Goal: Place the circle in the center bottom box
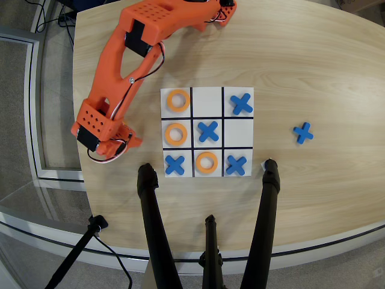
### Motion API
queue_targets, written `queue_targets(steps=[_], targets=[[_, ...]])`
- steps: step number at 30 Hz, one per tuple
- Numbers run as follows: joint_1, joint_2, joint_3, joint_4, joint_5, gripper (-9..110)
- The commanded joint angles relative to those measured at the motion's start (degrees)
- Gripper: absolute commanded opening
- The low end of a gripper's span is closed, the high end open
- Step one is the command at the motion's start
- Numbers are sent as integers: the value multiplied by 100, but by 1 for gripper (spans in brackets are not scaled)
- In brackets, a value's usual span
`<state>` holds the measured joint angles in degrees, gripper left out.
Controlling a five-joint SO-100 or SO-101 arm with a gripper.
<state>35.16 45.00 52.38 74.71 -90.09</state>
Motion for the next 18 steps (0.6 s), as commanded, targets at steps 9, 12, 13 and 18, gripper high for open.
queue_targets(steps=[9, 12, 13, 18], targets=[[-457, -1582, -2505, 62, 888, 25], [-316, -1591, -2522, -62, 756, 25], [-255, -1591, -2487, -176, 686, 25], [141, -1529, -2320, -396, -18, 25]])
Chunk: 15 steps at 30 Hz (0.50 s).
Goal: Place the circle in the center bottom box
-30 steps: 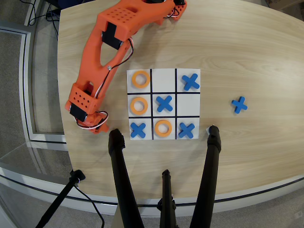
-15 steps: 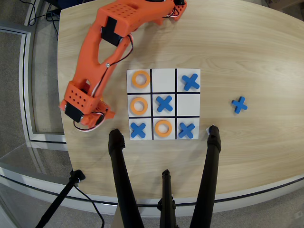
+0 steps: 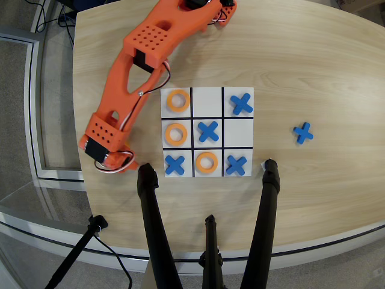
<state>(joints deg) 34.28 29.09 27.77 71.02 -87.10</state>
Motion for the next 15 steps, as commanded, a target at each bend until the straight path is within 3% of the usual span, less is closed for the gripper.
queue_targets(steps=[1, 9, 15], targets=[[299, 97, 185, -9, -439, 25], [369, 510, 457, 1415, -879, 25], [-88, 694, 1081, 1125, -343, 24]])
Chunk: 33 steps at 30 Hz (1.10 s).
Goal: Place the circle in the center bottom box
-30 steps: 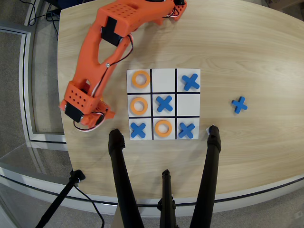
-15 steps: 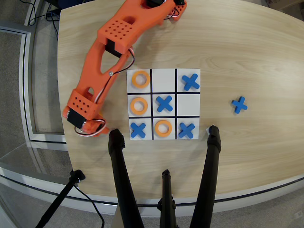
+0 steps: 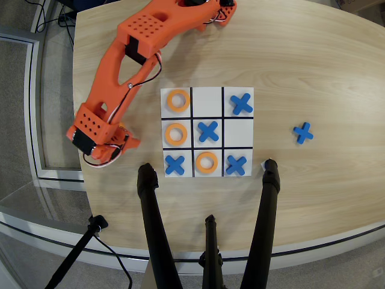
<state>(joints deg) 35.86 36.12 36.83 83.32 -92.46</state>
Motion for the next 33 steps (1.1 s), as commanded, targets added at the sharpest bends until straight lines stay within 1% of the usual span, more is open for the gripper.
queue_targets(steps=[1, 5, 8, 12, 14, 26, 30, 33], targets=[[-281, -9, 158, -132, 290, 24], [-387, -9, 220, -404, 483, 22], [-404, -18, 220, -519, 571, 15], [-396, -35, 220, -527, 606, 3], [-404, -35, 220, -527, 606, 0], [-413, 62, 149, -404, 650, 0], [-439, 1011, 316, -44, 791, 0], [-545, 2232, 1292, 18, 800, 0]])
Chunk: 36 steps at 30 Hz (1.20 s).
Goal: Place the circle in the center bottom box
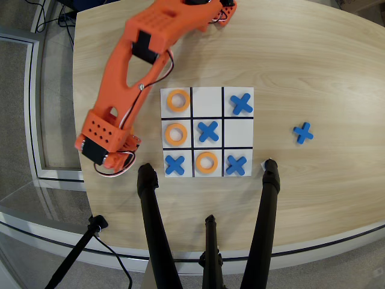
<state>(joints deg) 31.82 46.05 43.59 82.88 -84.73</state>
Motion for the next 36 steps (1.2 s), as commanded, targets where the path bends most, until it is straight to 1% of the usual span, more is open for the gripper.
queue_targets(steps=[1, 5, 10, 15, 19, 22, 29, 36], targets=[[-202, 1740, 1107, -35, 26, 0], [-571, 3674, 3023, -431, 53, 0], [-1230, 5493, 4649, -457, 79, 0], [-1978, 6961, 6214, -633, 88, 0], [-2558, 7796, 7479, -1151, 149, 0], [-2953, 8156, 8367, -1670, 246, 0], [-3639, 8227, 9369, -2312, 677, 0], [-3867, 7840, 9554, -2769, 879, 0]])
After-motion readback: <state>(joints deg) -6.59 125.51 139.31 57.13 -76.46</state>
